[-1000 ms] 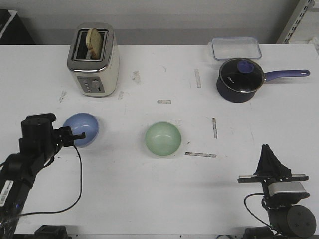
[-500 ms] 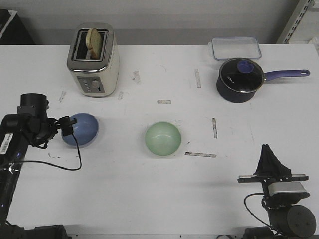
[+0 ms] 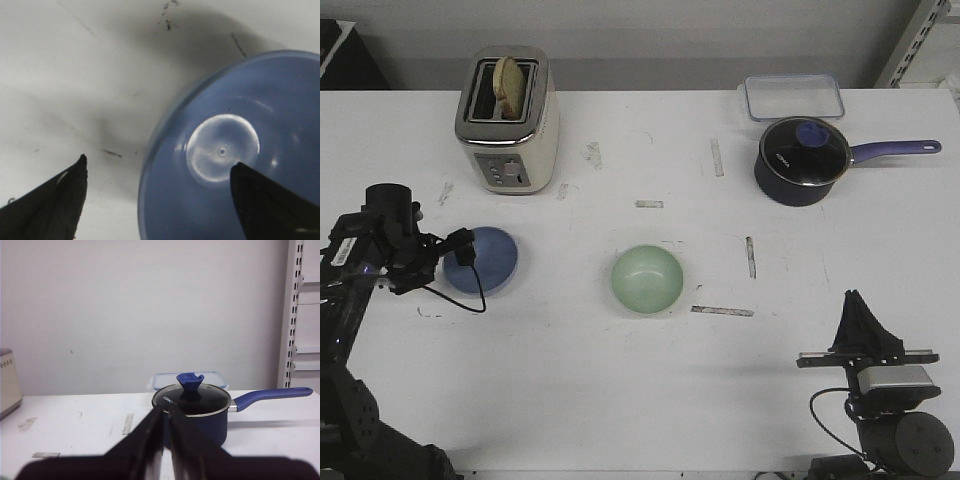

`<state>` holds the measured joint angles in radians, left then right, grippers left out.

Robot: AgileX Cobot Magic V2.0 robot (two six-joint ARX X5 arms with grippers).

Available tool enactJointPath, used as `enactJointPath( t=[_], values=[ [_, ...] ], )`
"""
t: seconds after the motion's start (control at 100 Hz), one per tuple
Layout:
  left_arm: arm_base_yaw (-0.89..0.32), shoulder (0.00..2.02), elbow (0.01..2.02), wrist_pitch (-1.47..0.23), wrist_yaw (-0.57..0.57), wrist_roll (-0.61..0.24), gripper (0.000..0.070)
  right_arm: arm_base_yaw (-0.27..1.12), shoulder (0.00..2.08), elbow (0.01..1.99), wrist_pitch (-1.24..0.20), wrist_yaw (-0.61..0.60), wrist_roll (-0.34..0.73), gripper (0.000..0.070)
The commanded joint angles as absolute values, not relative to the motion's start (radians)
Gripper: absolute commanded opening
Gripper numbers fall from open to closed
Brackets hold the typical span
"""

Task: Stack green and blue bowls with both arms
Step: 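Grasp the blue bowl rim with the left gripper and lift, then carry the blue bowl over the green bowl with the left gripper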

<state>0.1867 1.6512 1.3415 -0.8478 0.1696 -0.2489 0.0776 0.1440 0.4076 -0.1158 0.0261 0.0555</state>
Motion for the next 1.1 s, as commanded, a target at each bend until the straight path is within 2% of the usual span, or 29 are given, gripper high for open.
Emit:
enactJointPath(
  t=[0.0,0.18,0.24,0.37,0.45,0.54,0.58,0.8,0.99,1.09],
  values=[
    [0.191,1.696,1.362,-0.844,0.196,-0.228,0.0525,0.079,0.143,0.406,-0.105,0.027,0.051,0.0007],
    [0.189,1.750,1.362,-0.828,0.202,-0.226,0.0496,0.079,0.143,0.406,-0.106,0.027,0.051,0.0007],
    [0.189,1.751,1.362,-0.821,0.202,-0.226,0.0409,0.079,0.143,0.406,-0.105,0.027,0.051,0.0007],
    [0.189,1.751,1.362,-0.809,0.202,-0.226,0.0116,0.079,0.143,0.406,-0.105,0.027,0.051,0.0007],
    [0.189,1.747,1.362,-0.810,0.202,-0.226,0.0035,0.079,0.143,0.406,-0.106,0.027,0.051,0.0007],
    [0.188,1.734,1.364,-0.810,0.202,-0.226,0.0028,0.079,0.143,0.406,-0.105,0.027,0.051,0.0007],
    [0.184,1.724,1.366,-0.811,0.202,-0.226,0.0000,0.079,0.143,0.406,-0.105,0.027,0.051,0.0007],
    [0.149,1.677,1.444,-0.910,0.203,-0.230,0.0000,0.079,0.143,0.406,-0.105,0.027,0.051,0.0007],
    [0.035,1.674,1.566,-1.007,0.204,-0.231,0.0000,0.079,0.143,0.406,-0.105,0.027,0.051,0.0007],
    [-0.048,1.674,1.610,-1.000,0.204,-0.270,0.0000,0.079,0.143,0.406,-0.105,0.027,0.051,0.0007]
  ],
)
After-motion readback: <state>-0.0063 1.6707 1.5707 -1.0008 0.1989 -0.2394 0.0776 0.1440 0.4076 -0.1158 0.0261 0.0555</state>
